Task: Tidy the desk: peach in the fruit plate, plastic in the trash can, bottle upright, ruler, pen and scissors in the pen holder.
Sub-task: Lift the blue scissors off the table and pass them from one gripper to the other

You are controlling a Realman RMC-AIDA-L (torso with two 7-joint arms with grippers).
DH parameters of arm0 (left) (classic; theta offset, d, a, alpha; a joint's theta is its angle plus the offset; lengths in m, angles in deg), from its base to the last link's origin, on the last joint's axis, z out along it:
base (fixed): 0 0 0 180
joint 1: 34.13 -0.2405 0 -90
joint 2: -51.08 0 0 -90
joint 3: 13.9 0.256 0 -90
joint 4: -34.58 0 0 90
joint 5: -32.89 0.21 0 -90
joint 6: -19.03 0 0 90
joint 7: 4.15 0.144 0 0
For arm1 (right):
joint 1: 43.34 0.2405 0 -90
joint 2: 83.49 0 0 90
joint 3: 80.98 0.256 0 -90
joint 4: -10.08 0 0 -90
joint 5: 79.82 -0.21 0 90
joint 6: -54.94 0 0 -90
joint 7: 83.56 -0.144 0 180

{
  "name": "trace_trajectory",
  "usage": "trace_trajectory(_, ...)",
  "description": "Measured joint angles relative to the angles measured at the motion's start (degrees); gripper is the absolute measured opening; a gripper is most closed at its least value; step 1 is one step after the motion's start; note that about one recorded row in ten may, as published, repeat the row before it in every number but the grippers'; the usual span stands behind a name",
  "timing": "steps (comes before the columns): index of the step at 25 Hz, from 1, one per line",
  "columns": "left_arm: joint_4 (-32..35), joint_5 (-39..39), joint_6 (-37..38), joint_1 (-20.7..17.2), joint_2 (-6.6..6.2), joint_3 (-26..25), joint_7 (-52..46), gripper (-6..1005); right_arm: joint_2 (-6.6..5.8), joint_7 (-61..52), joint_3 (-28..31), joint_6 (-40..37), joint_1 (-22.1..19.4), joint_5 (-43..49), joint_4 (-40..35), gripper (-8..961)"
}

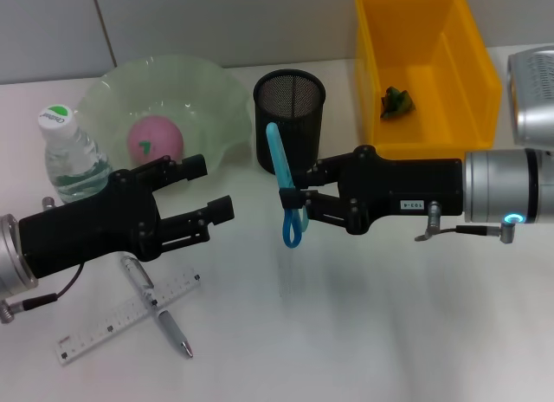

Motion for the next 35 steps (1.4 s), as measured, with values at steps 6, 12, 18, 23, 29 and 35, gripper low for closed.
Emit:
trace_trajectory(6,-0.51,-2.23,1.16,-0.01,0.10,1.60,1.06,798,0.01,0.11,3.17,-3.15,-0.16,-0.49,2.45,246)
trace_trajectory(12,-2.31,-3.64,1.47,0.67,0.17,2.20,2.69,797,0.01,0.40,3.49,-3.86,-0.19,-1.09,3.84,248)
trace_trajectory(18,-2.35,-3.92,1.49,0.79,0.19,2.39,2.71,797,0.01,0.53,3.54,-4.83,-0.09,-1.21,4.37,249)
trace_trajectory(23,-2.35,-3.95,1.29,1.18,0.19,2.44,2.71,797,0.01,1.06,3.63,-5.16,0.00,-2.03,4.49,250)
trace_trajectory(29,-2.60,-4.44,0.99,1.52,0.22,2.45,3.49,796,0.01,4.13,3.64,-5.26,0.14,-4.29,6.75,252)
trace_trajectory(35,-3.10,-5.22,0.63,1.60,0.27,2.46,4.25,796,0.01,6.83,4.29,-5.32,-0.14,-6.40,8.52,253)
